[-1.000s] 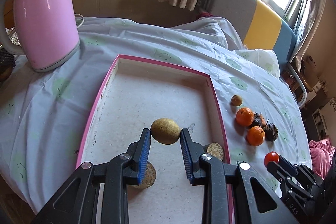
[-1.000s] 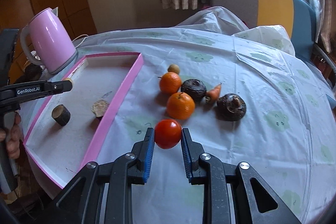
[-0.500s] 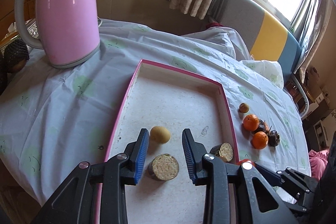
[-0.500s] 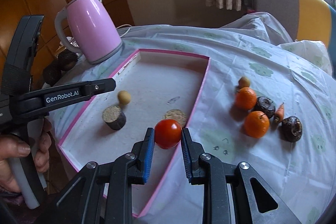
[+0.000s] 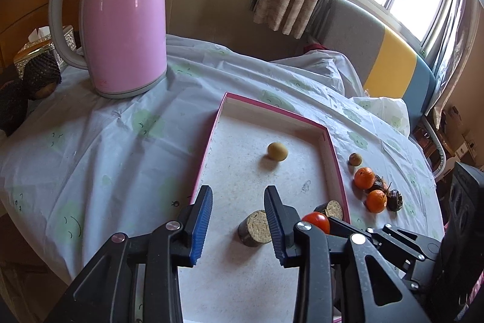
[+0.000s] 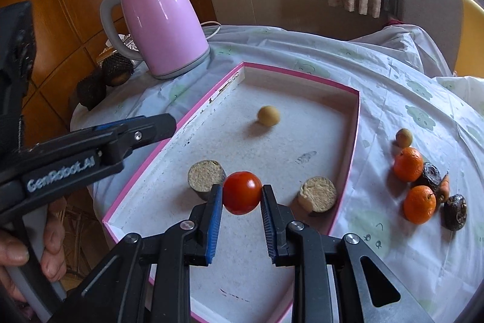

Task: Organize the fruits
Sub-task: 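Lower the cherry tomato into the tray and open the right tool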

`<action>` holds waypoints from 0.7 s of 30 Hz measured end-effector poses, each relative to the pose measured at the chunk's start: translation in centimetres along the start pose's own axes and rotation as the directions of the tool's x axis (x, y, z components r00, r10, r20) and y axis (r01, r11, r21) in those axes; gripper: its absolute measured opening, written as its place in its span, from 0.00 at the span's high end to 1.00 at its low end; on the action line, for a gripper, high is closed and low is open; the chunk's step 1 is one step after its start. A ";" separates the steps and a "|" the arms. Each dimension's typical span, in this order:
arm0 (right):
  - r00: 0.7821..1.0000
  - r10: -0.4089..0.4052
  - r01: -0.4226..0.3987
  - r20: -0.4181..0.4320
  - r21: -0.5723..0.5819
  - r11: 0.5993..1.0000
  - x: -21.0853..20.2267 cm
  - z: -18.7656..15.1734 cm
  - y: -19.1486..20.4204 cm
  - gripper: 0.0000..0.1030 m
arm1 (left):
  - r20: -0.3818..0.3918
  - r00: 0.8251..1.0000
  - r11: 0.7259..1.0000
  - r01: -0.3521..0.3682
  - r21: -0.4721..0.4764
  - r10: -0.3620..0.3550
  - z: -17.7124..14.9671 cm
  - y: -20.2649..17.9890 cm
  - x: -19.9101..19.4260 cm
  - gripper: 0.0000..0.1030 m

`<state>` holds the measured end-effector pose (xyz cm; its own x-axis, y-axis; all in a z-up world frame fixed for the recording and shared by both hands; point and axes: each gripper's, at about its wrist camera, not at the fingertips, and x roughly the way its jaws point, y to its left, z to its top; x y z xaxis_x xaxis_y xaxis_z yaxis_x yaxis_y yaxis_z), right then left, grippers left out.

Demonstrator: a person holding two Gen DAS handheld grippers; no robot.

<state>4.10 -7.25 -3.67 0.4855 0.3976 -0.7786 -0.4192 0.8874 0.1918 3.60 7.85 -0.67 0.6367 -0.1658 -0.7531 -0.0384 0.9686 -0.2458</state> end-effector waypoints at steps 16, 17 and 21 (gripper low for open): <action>0.999 -0.016 0.014 0.042 0.064 0.998 -0.5 -0.6 -0.5 0.67 | -0.019 1.000 1.000 0.007 0.003 -0.007 -1.0 0.1 0.2 0.65; 0.998 -0.026 0.022 0.049 0.069 0.997 -0.8 -0.8 -0.8 0.67 | -0.023 1.000 1.000 0.010 0.007 -0.010 -1.1 -0.1 0.3 0.65; 0.995 -0.074 0.066 0.072 0.109 0.992 -2.2 -2.0 -2.2 0.66 | -0.036 0.999 0.999 0.030 0.030 -0.029 -1.6 -1.0 0.5 0.65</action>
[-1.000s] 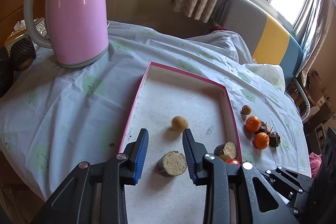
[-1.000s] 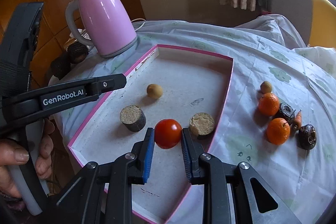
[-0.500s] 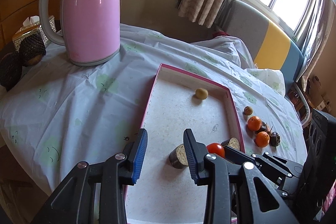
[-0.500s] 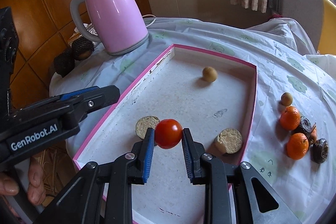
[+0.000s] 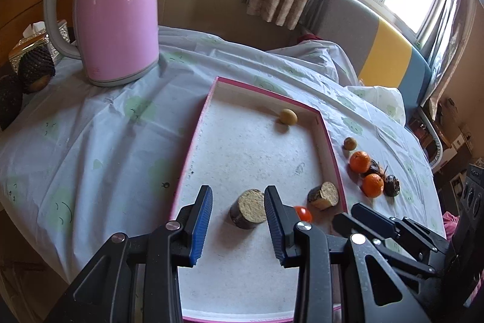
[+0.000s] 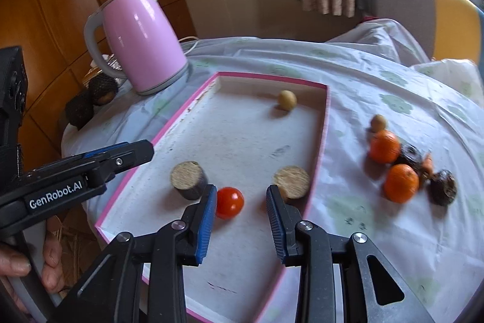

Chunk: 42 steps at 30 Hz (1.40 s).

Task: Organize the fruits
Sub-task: 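Lower the cherry tomato into the tray and open the right tool, then grasp the dark round taro root with the right tool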

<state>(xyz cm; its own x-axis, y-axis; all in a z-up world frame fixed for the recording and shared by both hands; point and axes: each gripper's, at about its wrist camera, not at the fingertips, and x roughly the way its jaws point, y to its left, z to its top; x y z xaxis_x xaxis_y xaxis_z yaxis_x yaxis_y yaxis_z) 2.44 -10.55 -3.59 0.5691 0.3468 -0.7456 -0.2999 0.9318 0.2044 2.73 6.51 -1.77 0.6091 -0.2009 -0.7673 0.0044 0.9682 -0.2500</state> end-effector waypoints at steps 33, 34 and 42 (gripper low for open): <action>0.949 -0.312 0.308 -0.051 0.381 0.872 -3.8 -4.6 -19.1 0.51 | -0.135 0.980 0.950 0.175 0.257 -0.144 -3.1 -9.3 2.2 0.65; 0.947 -0.317 0.312 -0.049 0.371 0.875 -3.6 -4.4 -19.2 0.50 | -0.136 0.980 0.950 0.178 0.257 -0.146 -3.1 -9.3 2.3 0.65; 0.945 -0.323 0.324 -0.046 0.258 0.910 -1.4 -1.9 -20.2 0.35 | -0.157 0.977 0.950 0.181 0.254 -0.144 -3.1 -9.6 3.0 0.65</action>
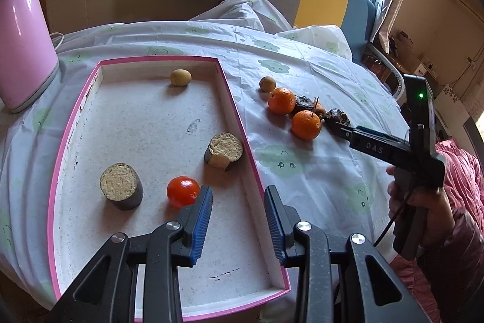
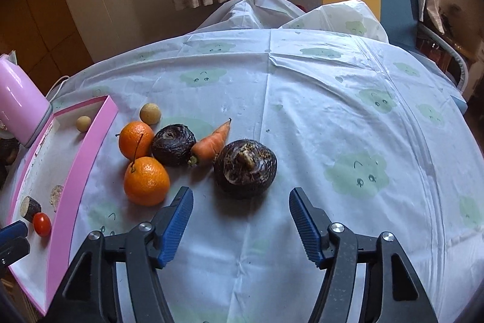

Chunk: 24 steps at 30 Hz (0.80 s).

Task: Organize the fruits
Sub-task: 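Grasp the dark round taro root with the right tool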

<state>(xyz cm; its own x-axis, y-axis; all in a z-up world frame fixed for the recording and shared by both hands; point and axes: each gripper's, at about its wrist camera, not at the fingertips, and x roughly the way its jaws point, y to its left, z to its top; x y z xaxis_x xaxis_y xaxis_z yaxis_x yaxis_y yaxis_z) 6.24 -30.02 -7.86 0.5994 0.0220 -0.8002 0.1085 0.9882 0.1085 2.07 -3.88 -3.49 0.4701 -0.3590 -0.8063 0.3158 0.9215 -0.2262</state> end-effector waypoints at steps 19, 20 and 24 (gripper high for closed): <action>0.990 -0.138 0.138 0.040 0.016 0.990 0.5 -0.5 -2.7 0.52 | -0.040 0.997 0.997 0.067 0.041 -0.065 2.1 -3.0 2.0 0.65; 0.990 -0.132 0.131 0.042 0.029 0.991 0.5 -0.6 -3.2 0.52 | -0.047 0.996 0.996 0.077 0.036 -0.075 2.4 -3.2 2.2 0.65; 0.990 -0.131 0.129 0.045 0.033 0.991 0.5 -0.7 -3.5 0.52 | -0.067 0.993 0.995 0.094 0.024 -0.092 3.3 -4.3 3.3 0.65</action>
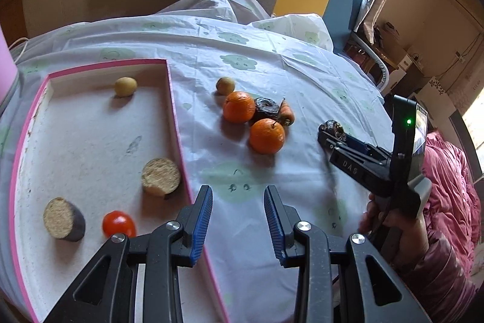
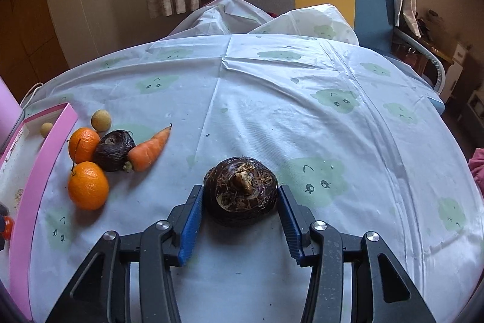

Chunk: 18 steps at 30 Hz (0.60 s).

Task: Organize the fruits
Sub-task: 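Place an orange in the tray with the left tool while the right tool holds the taro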

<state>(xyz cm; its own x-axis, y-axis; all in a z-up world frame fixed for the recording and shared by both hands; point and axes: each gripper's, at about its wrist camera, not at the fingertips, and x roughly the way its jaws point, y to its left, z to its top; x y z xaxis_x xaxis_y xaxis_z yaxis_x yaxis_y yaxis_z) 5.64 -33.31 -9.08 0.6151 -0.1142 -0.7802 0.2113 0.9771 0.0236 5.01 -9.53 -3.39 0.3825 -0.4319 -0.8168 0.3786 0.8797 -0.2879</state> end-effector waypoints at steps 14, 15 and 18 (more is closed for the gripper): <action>1.000 0.006 -0.007 0.010 0.002 1.000 0.3 -0.2 -0.1 0.51 | -0.033 0.999 1.000 0.023 0.013 -0.023 3.4 -3.0 4.2 0.65; 1.000 0.007 -0.007 0.012 0.003 1.000 0.3 -0.2 -0.1 0.51 | -0.035 0.999 1.000 0.017 0.015 -0.017 3.5 -3.2 4.6 0.65; 1.000 0.010 -0.010 0.015 0.005 1.000 0.2 -0.3 -0.1 0.51 | -0.046 0.999 1.000 0.005 0.016 -0.004 4.0 -3.8 5.8 0.62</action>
<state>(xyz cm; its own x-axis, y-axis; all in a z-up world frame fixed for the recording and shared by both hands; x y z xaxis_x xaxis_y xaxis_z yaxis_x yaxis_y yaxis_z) 5.52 -33.38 -9.45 0.6283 -0.1075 -0.7705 0.2089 0.9774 0.0339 9.17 -16.13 -5.05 0.3415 -0.4258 -0.8379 0.3938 0.8743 -0.2838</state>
